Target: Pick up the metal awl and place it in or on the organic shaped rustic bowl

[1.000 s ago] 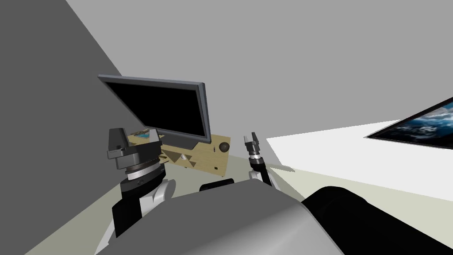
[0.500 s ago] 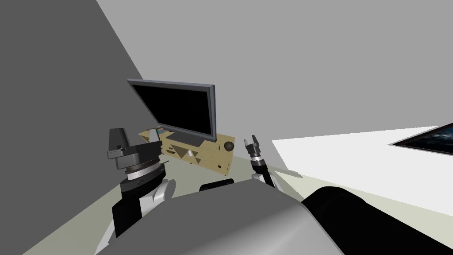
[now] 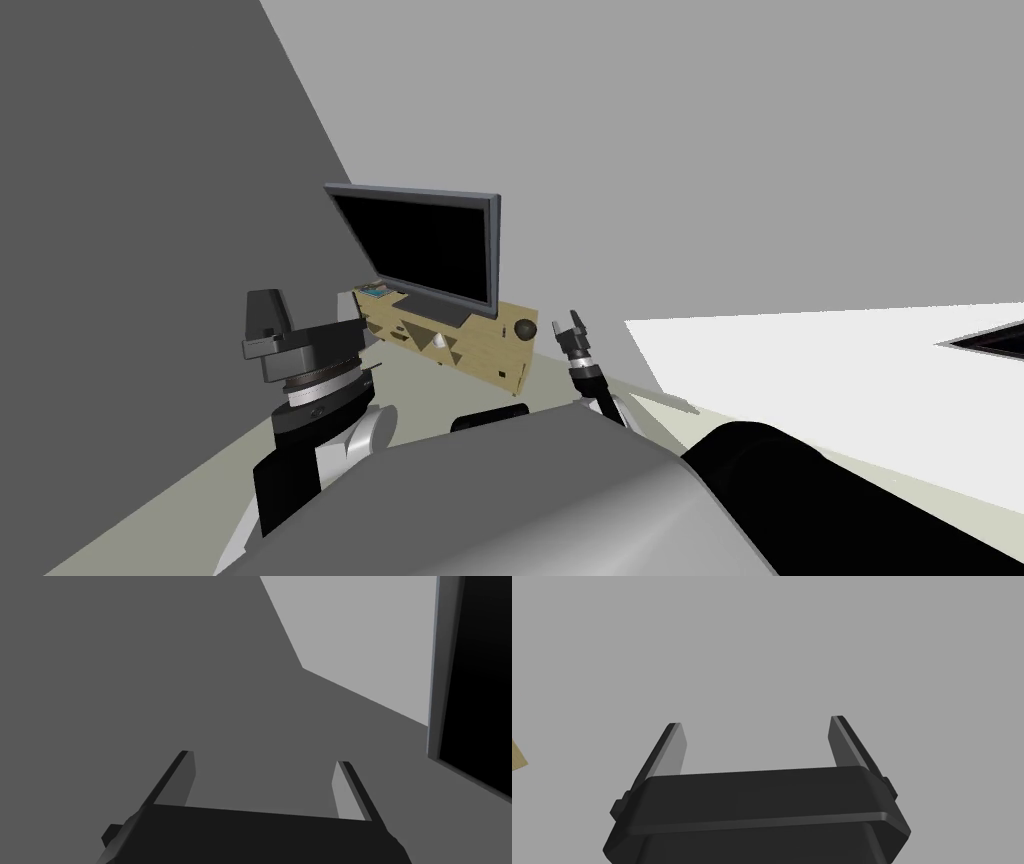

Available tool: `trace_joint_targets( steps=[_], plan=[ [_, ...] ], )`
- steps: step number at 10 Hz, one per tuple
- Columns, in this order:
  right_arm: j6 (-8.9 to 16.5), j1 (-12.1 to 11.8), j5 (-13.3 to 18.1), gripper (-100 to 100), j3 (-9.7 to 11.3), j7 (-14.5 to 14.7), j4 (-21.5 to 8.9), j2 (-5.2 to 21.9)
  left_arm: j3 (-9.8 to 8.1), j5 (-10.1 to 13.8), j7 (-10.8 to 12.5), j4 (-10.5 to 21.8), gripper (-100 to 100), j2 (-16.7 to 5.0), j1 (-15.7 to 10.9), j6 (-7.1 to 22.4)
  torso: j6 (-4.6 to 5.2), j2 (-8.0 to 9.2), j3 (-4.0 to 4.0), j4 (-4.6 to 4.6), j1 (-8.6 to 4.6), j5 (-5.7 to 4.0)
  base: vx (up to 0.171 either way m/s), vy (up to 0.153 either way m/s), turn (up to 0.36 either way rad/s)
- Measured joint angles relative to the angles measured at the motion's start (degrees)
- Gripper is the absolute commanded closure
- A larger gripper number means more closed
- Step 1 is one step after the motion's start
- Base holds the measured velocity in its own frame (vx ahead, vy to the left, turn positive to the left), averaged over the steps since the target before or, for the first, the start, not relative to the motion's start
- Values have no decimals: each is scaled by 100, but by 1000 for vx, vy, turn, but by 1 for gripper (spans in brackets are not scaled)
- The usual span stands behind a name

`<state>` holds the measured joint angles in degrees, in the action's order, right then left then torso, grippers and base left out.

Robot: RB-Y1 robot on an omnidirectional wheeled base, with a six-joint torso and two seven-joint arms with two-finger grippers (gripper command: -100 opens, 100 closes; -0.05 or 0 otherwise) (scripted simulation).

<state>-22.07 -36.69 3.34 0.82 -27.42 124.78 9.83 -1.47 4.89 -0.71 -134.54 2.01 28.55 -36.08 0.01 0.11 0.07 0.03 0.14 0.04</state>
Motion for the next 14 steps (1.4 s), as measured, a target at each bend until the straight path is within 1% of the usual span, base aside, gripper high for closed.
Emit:
trace_joint_targets(
  steps=[1, 2, 3, 7, 9, 11, 12, 13, 14],
  plan=[
    [92, -94, -6, -100, -6, -139, 22, 30, 0, 0, 0, 0, 0, 0, 0, 0, -2, -1, -1, 0, 2, 0, -9, 41, 96],
    [151, -99, -15, -100, -23, -264, -15, 51, 0, 0, 0, 0, 0, 0, 0, 0, 0, -3, -2, -1, -2, -1, -9, 54, 194],
    [258, -166, -22, -100, -32, -404, -6, 76, 0, 0, 0, 0, 0, 0, 0, 0, -2, -3, -2, -1, 2, 0, -8, 40, 104],
    [478, -350, -78, -100, -111, -1012, -181, 193, 0, 0, 0, 0, 0, 0, 0, 0, -2, -4, -2, -1, -3, -1, -5, 41, 164],
    [659, -483, -112, -100, -147, -1334, -164, 259, 0, 0, 0, 0, 0, 0, 0, 0, -3, -8, -5, -2, -3, -1, 9, 35, 196],
    [835, -533, -145, -100, -185, -1660, -249, 313, 0, 0, 0, 0, 0, 0, 0, 0, -2, -9, -5, -2, -7, -2, 9, 34, 171],
    [899, -569, -153, -100, -191, -1819, -267, 327, -1, 0, 0, 0, 0, 0, 1, 0, 1, -9, -5, -2, -8, -2, 9, 13, -2],
    [909, -589, -158, -100, -196, -1933, -275, 334, -1, 0, 0, 0, 0, 0, 1, 0, 3, -8, -5, -2, -13, -3, 14, 33, 293],
    [1007, -664, -176, -100, -208, -2079, -261, 362, 0, 0, 0, 0, 0, 0, 0, 0, -3, -10, -6, -2, -9, -2, 16, 18, 128]
  ],
)
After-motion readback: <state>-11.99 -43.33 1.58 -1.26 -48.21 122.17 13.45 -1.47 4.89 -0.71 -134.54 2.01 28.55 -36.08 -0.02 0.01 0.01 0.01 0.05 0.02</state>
